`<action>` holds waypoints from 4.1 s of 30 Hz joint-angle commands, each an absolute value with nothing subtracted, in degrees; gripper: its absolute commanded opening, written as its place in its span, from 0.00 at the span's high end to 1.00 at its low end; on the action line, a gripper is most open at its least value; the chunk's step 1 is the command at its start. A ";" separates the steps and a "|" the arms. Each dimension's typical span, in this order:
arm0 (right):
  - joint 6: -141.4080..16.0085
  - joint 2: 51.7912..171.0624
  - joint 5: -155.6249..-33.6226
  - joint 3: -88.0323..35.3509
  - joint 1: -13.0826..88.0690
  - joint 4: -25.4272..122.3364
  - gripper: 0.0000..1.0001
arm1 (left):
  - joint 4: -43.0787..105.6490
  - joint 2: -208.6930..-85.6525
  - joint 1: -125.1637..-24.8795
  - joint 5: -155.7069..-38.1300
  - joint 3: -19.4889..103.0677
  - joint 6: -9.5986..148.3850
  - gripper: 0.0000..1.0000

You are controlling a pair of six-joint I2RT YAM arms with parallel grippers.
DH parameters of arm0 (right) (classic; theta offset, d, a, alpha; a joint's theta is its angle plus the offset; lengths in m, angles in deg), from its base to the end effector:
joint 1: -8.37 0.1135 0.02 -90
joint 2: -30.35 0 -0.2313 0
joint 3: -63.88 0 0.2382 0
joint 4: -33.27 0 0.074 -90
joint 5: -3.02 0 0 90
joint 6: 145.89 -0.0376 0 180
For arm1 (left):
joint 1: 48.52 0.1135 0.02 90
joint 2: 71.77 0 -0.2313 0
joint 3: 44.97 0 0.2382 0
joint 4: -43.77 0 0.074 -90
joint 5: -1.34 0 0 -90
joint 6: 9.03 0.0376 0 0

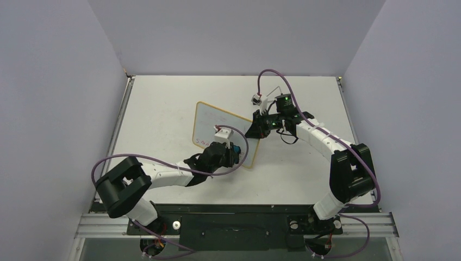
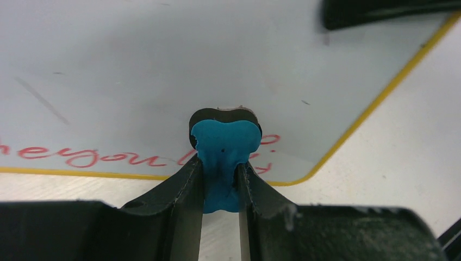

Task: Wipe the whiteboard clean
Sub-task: Erase the whiteboard at the center of the board.

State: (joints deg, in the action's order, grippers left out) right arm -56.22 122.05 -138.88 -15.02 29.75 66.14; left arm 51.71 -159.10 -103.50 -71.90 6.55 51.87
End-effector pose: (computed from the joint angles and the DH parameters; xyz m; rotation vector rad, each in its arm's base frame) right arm 0.2938 0.1468 0.2224 -0.8531 2.1394 1.2531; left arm 0.1808 -0.2392 0.1538 0.2864 2.0719 -0.6125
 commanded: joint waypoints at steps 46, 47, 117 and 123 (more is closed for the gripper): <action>-56.32 121.31 -140.28 -15.66 30.51 67.74 1.00 | 56.46 -154.65 -97.64 -72.53 -0.65 50.98 1.00; -56.32 121.31 -140.35 -15.66 30.56 67.73 1.00 | 55.71 -153.90 -97.39 -72.08 -0.73 50.91 1.00; -56.32 121.14 -140.29 -15.76 30.61 67.80 1.00 | 60.52 -164.11 -108.38 -75.22 5.99 51.12 1.00; -56.32 120.86 -140.35 -15.66 30.56 67.74 1.00 | 58.52 -159.71 -105.17 -71.45 2.96 50.08 1.00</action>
